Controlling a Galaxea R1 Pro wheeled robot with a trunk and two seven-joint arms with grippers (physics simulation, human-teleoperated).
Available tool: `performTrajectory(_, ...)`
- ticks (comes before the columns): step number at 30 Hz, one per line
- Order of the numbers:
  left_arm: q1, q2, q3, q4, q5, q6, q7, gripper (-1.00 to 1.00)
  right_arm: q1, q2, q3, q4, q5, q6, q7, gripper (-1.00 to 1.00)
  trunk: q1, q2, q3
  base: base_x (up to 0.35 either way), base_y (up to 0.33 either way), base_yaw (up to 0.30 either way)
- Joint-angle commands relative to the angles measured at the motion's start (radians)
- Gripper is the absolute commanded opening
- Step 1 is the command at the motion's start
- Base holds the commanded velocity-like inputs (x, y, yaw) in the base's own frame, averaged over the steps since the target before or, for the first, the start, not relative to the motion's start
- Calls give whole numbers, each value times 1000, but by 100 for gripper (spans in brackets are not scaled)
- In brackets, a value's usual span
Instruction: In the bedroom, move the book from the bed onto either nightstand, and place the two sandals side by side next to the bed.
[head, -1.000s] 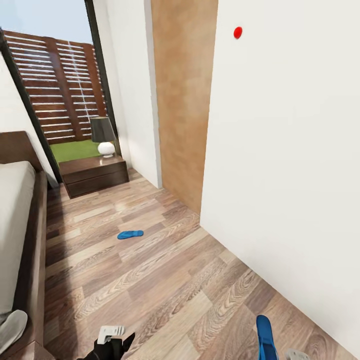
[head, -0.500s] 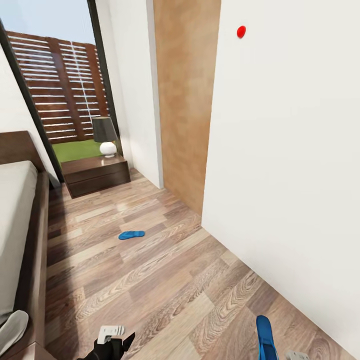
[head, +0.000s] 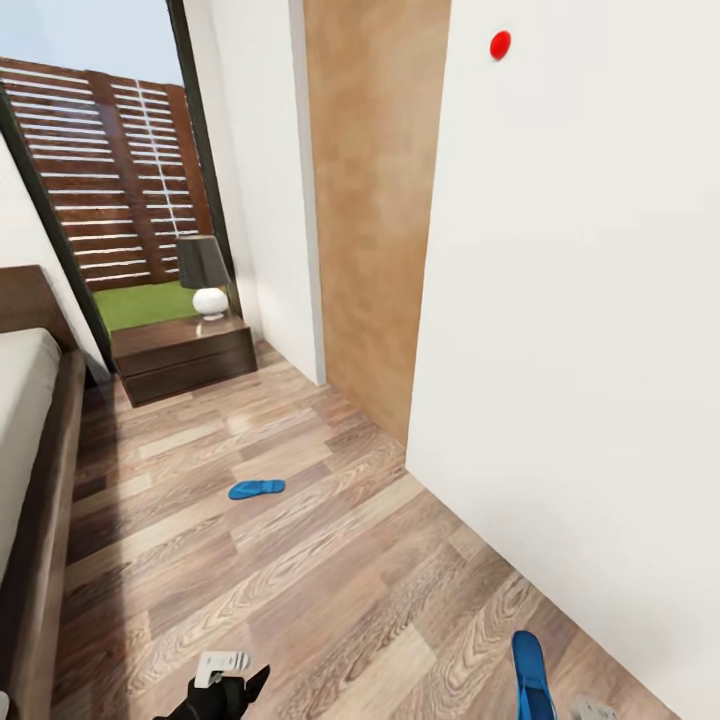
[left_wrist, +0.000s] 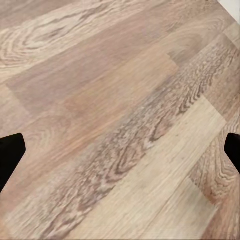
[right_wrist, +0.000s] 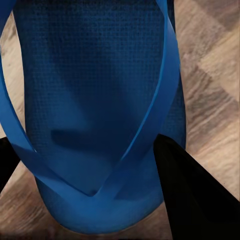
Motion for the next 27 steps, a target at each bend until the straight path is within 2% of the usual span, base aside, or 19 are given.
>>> performTrajectory(1, -1, 0, 2, 1, 8, 1, -7, 100, 0, 0, -1, 0, -8, 5, 3, -100, 0, 0, -1, 272, 0, 17)
performTrajectory(7, -1, 0, 2, 2, 8, 1, -7, 100, 0, 0, -1, 0, -8, 5, 3, -100, 0, 0, -1, 70, 0, 137)
performTrajectory(27, -1, 0, 2, 1, 9, 1, -7, 100, 0, 0, -1, -1, -8, 5, 3, -100, 0, 0, -1, 3, 0, 220)
